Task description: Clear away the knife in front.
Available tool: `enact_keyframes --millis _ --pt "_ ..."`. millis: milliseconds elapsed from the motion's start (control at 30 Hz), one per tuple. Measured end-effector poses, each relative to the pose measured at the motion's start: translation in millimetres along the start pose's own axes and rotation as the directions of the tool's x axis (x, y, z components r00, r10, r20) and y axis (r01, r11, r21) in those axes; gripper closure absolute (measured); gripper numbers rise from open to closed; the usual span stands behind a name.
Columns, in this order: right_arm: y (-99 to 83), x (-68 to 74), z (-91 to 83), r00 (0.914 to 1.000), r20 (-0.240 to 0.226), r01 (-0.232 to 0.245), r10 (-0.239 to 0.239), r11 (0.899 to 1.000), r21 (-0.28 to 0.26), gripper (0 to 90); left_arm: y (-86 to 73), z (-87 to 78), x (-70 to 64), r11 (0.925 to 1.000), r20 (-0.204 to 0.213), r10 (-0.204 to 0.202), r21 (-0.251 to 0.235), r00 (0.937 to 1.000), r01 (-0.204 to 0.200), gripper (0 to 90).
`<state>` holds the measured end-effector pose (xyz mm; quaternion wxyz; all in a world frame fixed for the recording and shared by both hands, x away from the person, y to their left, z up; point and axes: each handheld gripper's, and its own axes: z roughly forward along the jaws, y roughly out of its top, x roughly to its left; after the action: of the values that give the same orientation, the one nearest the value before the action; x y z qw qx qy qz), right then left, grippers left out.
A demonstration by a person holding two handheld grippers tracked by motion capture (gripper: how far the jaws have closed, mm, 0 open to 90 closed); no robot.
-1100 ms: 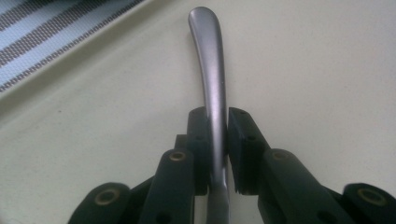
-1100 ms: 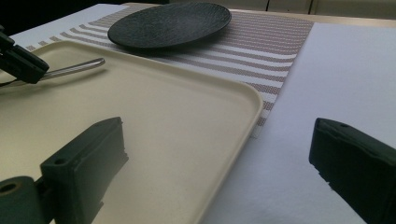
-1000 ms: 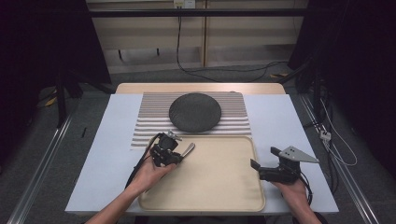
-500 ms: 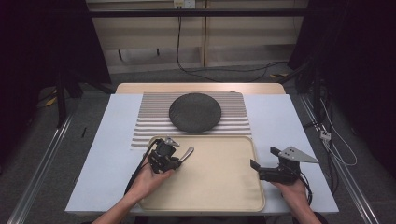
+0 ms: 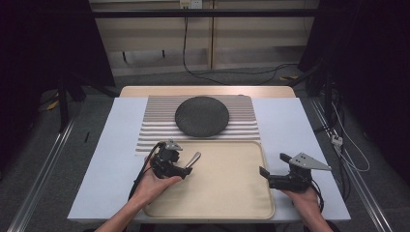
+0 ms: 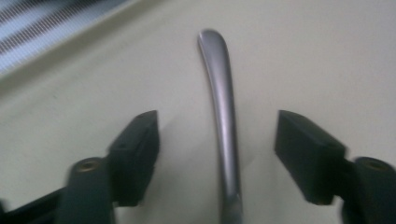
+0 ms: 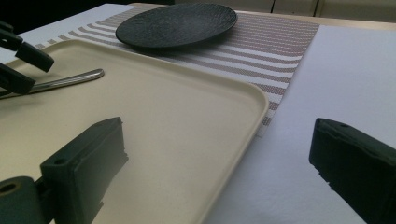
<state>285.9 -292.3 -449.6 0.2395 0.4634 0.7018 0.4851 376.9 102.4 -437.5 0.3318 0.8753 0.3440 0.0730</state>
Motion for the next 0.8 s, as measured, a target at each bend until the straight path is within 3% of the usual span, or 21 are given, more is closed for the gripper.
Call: enact_keyframes --millis 67,133,200,267,333,400,467,600,633,700,800 --pt "0.0 0.1 -0.2 1.0 0.001 0.0 0.0 1.0 0.0 3.6 1.9 -2.6 1.8 0.9996 -0.013 -0.027 -0.01 0.9996 0.026 16.6" --pt "-0.2 -0.3 0.2 1.0 0.0 -0.003 0.003 1.0 -0.001 3.6 3.4 -5.4 3.0 0.9986 -0.003 -0.042 -0.031 0.9991 0.042 14.4" --pt "-0.4 -1.0 0.7 1.0 0.002 -0.004 0.004 1.0 0.003 3.6 5.8 -9.4 3.4 0.9989 0.005 -0.03 -0.034 0.9995 0.031 10.4" --pt "-0.4 -1.4 1.0 1.0 0.003 -0.006 0.006 1.0 0.003 3.6 7.6 -12.8 2.0 0.9982 0.037 -0.016 -0.058 0.9992 0.018 10.8" --pt "-0.5 -1.6 0.8 1.0 0.004 -0.006 0.006 1.0 0.004 3.6 8.1 -15.1 0.5 0.9956 0.099 -0.001 -0.093 0.995 0.01 10.9" --pt "-0.6 -1.7 0.6 1.0 0.005 -0.005 0.005 1.0 0.003 3.6 9.3 -14.0 -4.8 0.9953 0.095 0.028 -0.095 0.9951 -0.019 19.4" --pt "-0.5 -1.6 0.5 1.0 0.005 -0.008 0.008 1.0 0.001 3.6 9.8 -13.0 -8.4 0.994 0.12 0.057 -0.1 0.9912 -0.045 26.3" --pt "-0.1 -1.4 0.5 1.0 0.007 0.0 0.0 1.0 0.002 3.6 9.4 -12.2 -15.6 0.9895 0.113 0.109 -0.107 0.9876 -0.097 54.6" --pt "0.0 -1.3 0.5 1.0 0.007 0.0 0.0 1.0 0.005 3.6 9.2 -10.6 -17.8 0.9901 0.104 0.116 -0.091 0.9878 -0.106 56.4" --pt "0.2 -0.9 0.9 1.0 0.008 0.003 -0.003 1.0 0.005 3.6 7.5 -6.4 -20.3 0.9889 0.124 0.134 -0.082 0.9832 -0.124 73.1" --pt "0.4 0.4 0.7 0.9999 0.012 0.004 -0.004 1.0 0.006 3.6 5.8 0.5 -26.2 0.987 0.117 0.157 -0.053 0.9807 -0.151 88.3"
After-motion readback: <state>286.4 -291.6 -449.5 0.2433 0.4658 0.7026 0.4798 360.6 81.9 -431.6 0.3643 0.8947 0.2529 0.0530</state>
